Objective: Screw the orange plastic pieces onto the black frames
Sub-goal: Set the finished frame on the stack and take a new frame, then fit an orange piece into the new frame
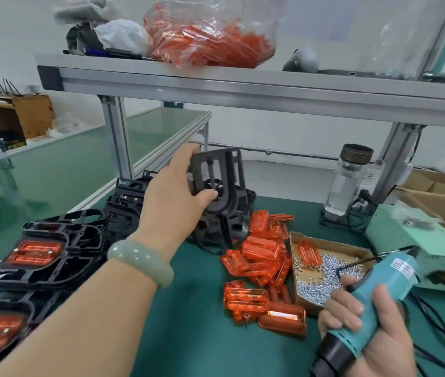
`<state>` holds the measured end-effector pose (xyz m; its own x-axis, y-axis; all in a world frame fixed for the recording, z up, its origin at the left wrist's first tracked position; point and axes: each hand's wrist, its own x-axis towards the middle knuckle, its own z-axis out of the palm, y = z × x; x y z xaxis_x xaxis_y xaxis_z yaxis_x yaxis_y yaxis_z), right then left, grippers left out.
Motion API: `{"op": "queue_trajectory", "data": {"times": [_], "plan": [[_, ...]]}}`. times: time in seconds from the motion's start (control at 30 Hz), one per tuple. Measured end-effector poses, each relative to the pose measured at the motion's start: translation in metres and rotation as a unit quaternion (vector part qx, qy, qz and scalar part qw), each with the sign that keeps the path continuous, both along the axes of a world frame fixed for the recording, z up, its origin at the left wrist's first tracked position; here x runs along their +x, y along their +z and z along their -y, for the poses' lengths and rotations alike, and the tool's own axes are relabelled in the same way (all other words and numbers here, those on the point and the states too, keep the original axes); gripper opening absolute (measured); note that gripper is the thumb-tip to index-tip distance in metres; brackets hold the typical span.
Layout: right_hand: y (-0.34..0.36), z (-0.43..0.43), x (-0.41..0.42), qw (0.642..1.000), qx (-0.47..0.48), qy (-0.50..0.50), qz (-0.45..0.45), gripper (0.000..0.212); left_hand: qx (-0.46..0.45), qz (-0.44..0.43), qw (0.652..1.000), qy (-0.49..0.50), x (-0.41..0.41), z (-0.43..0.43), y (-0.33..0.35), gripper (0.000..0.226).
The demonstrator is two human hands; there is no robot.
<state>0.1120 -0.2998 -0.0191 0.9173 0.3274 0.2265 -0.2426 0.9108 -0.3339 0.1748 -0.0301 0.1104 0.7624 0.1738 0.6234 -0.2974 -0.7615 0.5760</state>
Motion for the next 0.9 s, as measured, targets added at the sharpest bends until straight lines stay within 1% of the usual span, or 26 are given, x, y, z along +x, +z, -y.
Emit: {"op": "queue_trajectory", "data": {"times": [0.03,0.07,0.1,0.13,0.17,0.23,0.3,0.43,0.5,0.53,0.57,0.6,0.67,0.7,0.77,0.9], "plan": [[0.0,-0.001,-0.002,1.0,0.025,0.016,0.003,0.051,-0.034,-0.005,0.999,0.001,-0.01,-0.001,-0.004,0.057],[0.002,-0.003,-0.004,0.999,0.036,0.008,0.009,0.043,-0.066,-0.016,0.998,0.007,-0.02,-0.001,-0.011,0.047],[0.002,-0.001,-0.006,0.999,0.023,-0.041,-0.004,0.036,-0.1,-0.034,0.994,0.012,-0.029,-0.002,-0.019,0.041],[0.005,0.0,-0.008,0.994,-0.013,-0.106,-0.031,0.038,-0.138,-0.059,0.989,0.011,-0.04,-0.001,-0.029,0.039],[0.008,-0.001,-0.01,0.987,-0.035,-0.15,-0.048,0.047,-0.179,-0.089,0.98,0.007,-0.05,0.0,-0.04,0.039],[0.014,-0.005,-0.012,0.98,-0.039,-0.185,-0.064,0.056,-0.271,-0.151,0.951,-0.01,-0.07,0.003,-0.06,0.036],[0.016,-0.004,-0.014,0.979,-0.029,-0.187,-0.07,0.056,-0.343,-0.199,0.917,-0.028,-0.089,0.007,-0.08,0.033],[0.019,-0.001,-0.021,0.984,-0.013,-0.171,-0.042,0.053,-0.402,-0.27,0.874,-0.04,-0.117,0.017,-0.109,0.036],[0.021,-0.001,-0.023,0.984,-0.008,-0.173,-0.042,0.049,-0.407,-0.295,0.864,-0.035,-0.127,0.02,-0.116,0.039],[0.021,-0.001,-0.023,0.983,-0.006,-0.176,-0.05,0.044,-0.405,-0.3,0.864,-0.028,-0.13,0.02,-0.118,0.041],[0.021,0.0,-0.023,0.982,-0.006,-0.179,-0.059,0.036,-0.391,-0.299,0.87,-0.014,-0.133,0.02,-0.118,0.043],[0.021,0.0,-0.023,0.98,-0.008,-0.186,-0.068,0.029,-0.352,-0.298,0.887,0.006,-0.136,0.018,-0.118,0.046],[0.02,0.0,-0.024,0.978,-0.012,-0.192,-0.077,0.027,-0.206,-0.306,0.929,0.038,-0.142,0.012,-0.117,0.051],[0.02,-0.001,-0.023,0.979,-0.007,-0.19,-0.076,0.029,-0.132,-0.313,0.939,0.05,-0.145,0.009,-0.114,0.053],[0.021,-0.001,-0.023,0.98,0.001,-0.185,-0.077,0.04,-0.028,-0.335,0.939,0.072,-0.151,0.007,-0.11,0.055],[0.021,-0.003,-0.022,0.978,-0.011,-0.193,-0.075,0.028,0.132,-0.342,0.926,0.092,-0.157,0.011,-0.101,0.061]]}}
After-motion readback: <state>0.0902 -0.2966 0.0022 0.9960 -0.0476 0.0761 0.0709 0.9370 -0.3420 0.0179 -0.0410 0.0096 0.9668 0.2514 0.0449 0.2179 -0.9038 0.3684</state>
